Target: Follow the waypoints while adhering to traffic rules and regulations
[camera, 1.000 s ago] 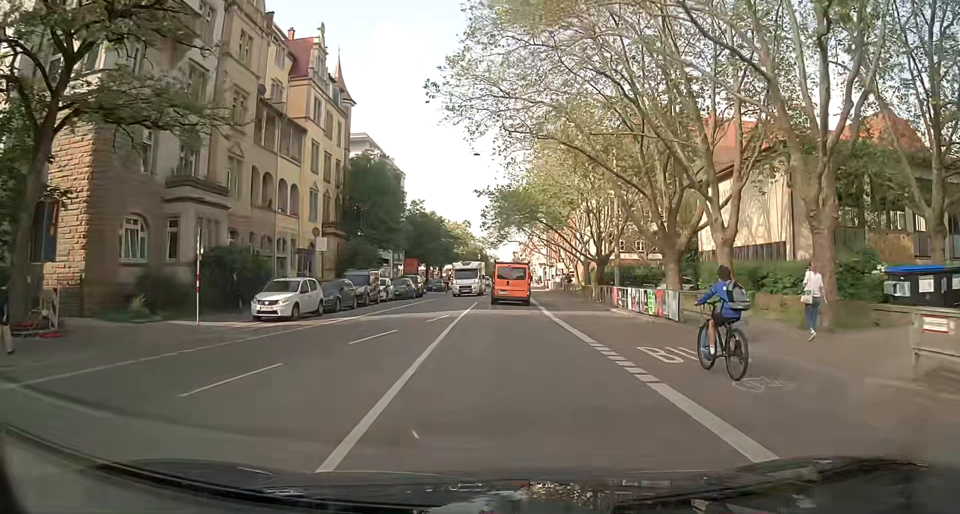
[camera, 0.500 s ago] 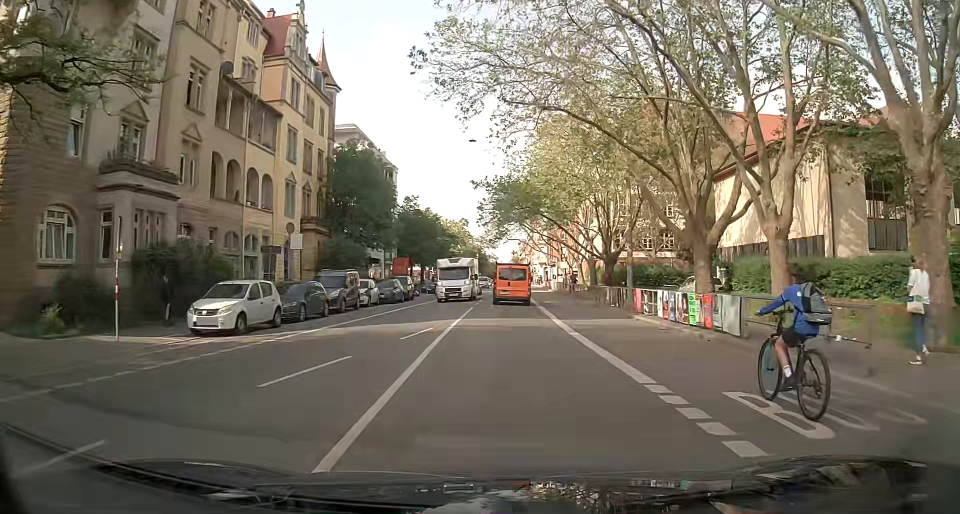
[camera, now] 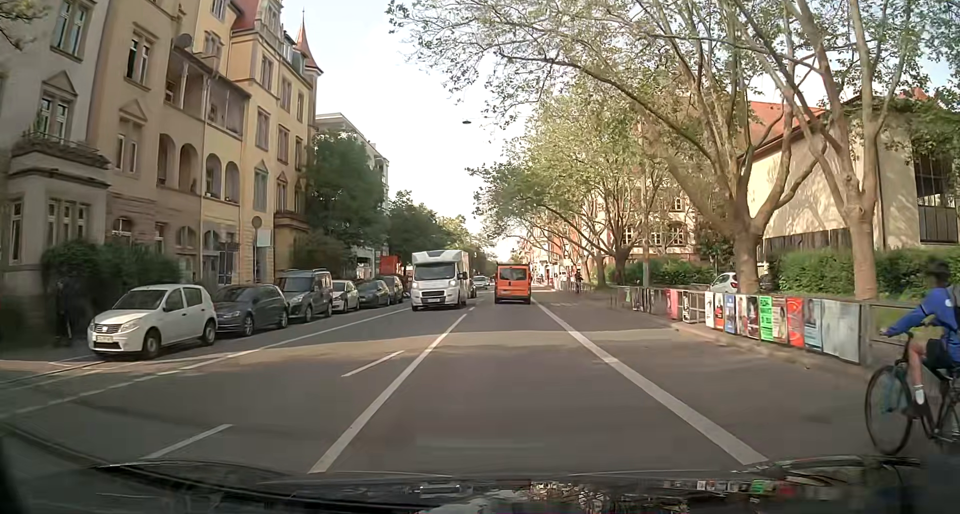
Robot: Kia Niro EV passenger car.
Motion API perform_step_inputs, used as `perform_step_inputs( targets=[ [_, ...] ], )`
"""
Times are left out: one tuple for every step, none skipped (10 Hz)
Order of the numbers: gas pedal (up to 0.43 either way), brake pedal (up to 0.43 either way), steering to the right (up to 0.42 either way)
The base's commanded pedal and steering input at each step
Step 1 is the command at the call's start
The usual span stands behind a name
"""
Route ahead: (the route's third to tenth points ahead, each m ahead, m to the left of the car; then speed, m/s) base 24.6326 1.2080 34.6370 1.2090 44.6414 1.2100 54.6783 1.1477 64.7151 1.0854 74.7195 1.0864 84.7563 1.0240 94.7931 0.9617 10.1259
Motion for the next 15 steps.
perform_step_inputs(
  targets=[
    [0.11,0.0,0.003],
    [0.11,0.0,0.003],
    [0.11,0.0,0.003],
    [0.11,0.0,0.003],
    [0.11,0.0,0.003],
    [0.11,0.0,0.003],
    [0.11,0.0,0.003],
    [0.11,0.0,0.003],
    [0.11,0.0,0.003],
    [0.11,0.0,0.003],
    [0.098,0.0,0.003],
    [0.098,0.0,0.003],
    [0.087,0.0,0.003],
    [0.087,0.0,0.003],
    [0.079,0.0,0.003]
  ],
)
